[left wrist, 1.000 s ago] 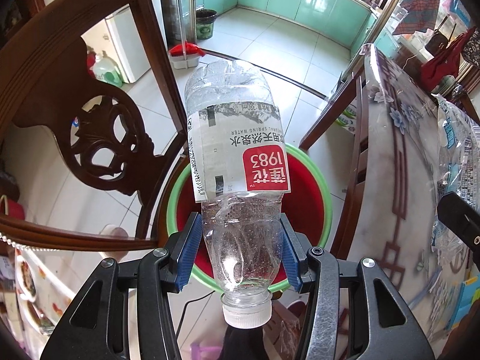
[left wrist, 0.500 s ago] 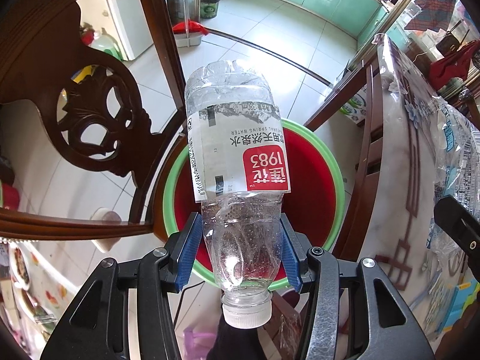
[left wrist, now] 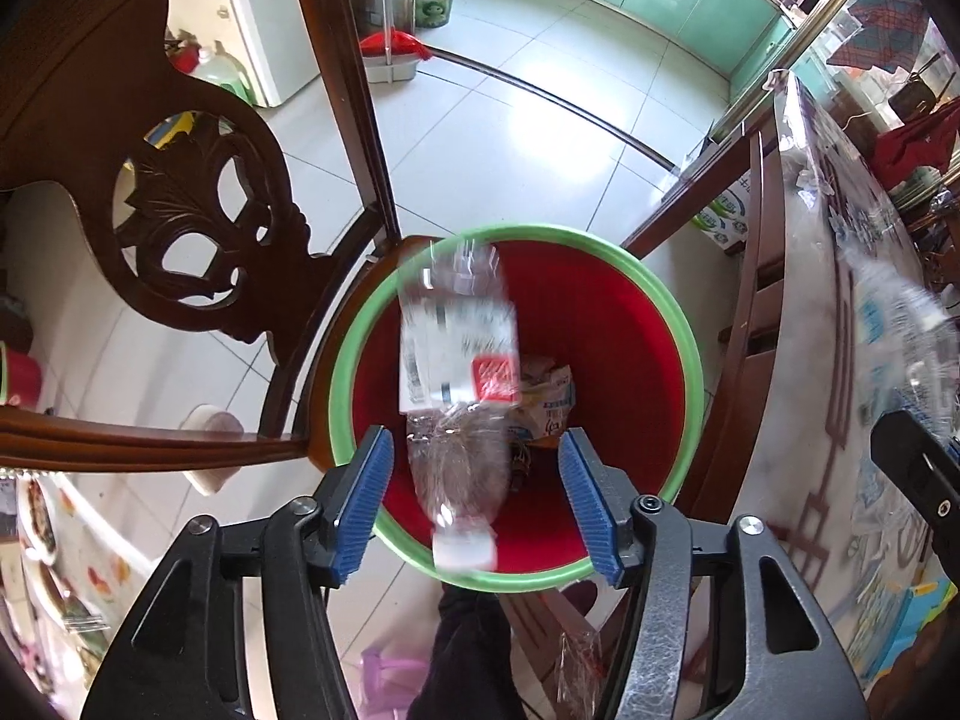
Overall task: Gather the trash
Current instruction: 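Carry the bottle and wrapper over the red bucket and open both grippers, then grasp the paper cup with the left gripper while the right grasps crumpled white paper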
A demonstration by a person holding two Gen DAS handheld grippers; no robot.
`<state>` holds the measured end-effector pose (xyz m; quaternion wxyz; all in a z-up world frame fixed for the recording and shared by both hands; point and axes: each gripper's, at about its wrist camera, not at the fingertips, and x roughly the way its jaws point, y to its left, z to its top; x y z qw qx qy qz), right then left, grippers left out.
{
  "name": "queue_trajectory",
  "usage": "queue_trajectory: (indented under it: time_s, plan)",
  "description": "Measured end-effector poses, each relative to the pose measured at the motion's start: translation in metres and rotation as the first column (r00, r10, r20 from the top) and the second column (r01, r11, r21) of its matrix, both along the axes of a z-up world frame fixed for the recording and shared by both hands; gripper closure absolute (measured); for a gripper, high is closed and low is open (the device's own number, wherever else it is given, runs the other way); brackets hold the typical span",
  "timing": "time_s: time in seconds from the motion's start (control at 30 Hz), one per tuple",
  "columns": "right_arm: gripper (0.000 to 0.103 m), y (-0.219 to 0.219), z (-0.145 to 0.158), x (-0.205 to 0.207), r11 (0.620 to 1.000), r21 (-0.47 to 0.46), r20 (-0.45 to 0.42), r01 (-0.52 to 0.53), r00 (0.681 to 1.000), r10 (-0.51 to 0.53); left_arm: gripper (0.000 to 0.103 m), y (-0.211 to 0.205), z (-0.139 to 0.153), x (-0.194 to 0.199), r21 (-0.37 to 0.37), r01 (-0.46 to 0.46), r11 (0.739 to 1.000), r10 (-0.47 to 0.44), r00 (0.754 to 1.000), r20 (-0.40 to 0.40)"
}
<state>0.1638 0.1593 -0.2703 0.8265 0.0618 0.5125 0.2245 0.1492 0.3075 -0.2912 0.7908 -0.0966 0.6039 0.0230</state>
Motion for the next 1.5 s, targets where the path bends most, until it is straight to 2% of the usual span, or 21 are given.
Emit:
queue_trajectory:
  time_s: [0.13,0.3,0.43,0.5,0.57,0.63,0.73,0.83,0.87,0.93,1.03,1.17,1.3,1.47,1.5]
  plan:
    - [0.063,-0.007,0.004,-0.004,1.0,0.015,0.019,0.003,1.0,-0.003,0.039,-0.002,0.006,0.0,0.018,0.005,1.0,-0.005,1.0,0.021]
    - [0.061,-0.032,0.017,-0.017,0.999,0.008,0.065,0.035,0.997,-0.036,0.034,-0.018,0.017,-0.001,0.032,0.037,0.999,-0.038,0.998,0.052]
    - [0.061,-0.097,0.032,-0.039,0.986,-0.048,0.123,0.158,0.981,-0.151,0.029,-0.047,0.027,-0.001,0.031,0.104,0.994,-0.106,0.991,0.081]
    - [0.061,-0.149,0.042,-0.054,0.962,-0.074,0.15,0.263,0.957,-0.25,0.028,-0.068,0.031,-0.001,0.023,0.143,0.99,-0.144,0.985,0.09]
    - [0.061,-0.215,0.053,-0.075,0.912,-0.1,0.183,0.397,0.909,-0.375,0.028,-0.091,0.035,-0.001,0.007,0.187,0.982,-0.187,0.978,0.095]
    - [0.053,-0.278,0.063,-0.094,0.849,-0.127,0.211,0.513,0.85,-0.482,0.027,-0.12,0.041,-0.003,0.0,0.24,0.971,-0.238,0.965,0.106]
    - [0.05,-0.377,0.077,-0.125,0.718,-0.169,0.264,0.675,0.733,-0.627,0.025,-0.169,0.05,-0.011,-0.008,0.311,0.95,-0.307,0.942,0.135]
    - [0.045,-0.473,0.081,-0.146,0.59,-0.193,0.313,0.784,0.619,-0.72,0.022,-0.217,0.056,-0.021,-0.016,0.354,0.935,-0.347,0.925,0.156]
    - [0.045,-0.505,0.078,-0.15,0.558,-0.2,0.318,0.805,0.592,-0.74,0.022,-0.233,0.056,-0.023,-0.019,0.364,0.931,-0.357,0.921,0.154]
    - [0.045,-0.557,0.073,-0.149,0.529,-0.213,0.318,0.821,0.57,-0.757,0.022,-0.268,0.056,-0.028,-0.026,0.389,0.921,-0.382,0.913,0.145]
    - [0.045,-0.623,0.052,-0.135,0.532,-0.241,0.283,0.812,0.583,-0.762,0.022,-0.317,0.056,-0.034,-0.027,0.418,0.908,-0.412,0.902,0.132]
    - [0.045,-0.681,0.022,-0.111,0.547,-0.268,0.226,0.793,0.603,-0.765,0.022,-0.372,0.055,-0.035,-0.018,0.429,0.903,-0.423,0.896,0.132]
    - [0.045,-0.7,-0.005,-0.083,0.593,-0.319,0.171,0.739,0.66,-0.731,0.022,-0.412,0.053,-0.026,-0.003,0.424,0.906,-0.419,0.897,0.143]
    - [0.045,-0.708,-0.025,-0.07,0.598,-0.401,0.159,0.694,0.696,-0.7,0.022,-0.448,0.038,-0.003,0.039,0.396,0.918,-0.398,0.91,0.121]
    - [0.05,-0.711,-0.03,-0.068,0.61,-0.405,0.14,0.681,0.705,-0.695,0.022,-0.452,0.035,0.001,0.048,0.391,0.919,-0.394,0.912,0.114]
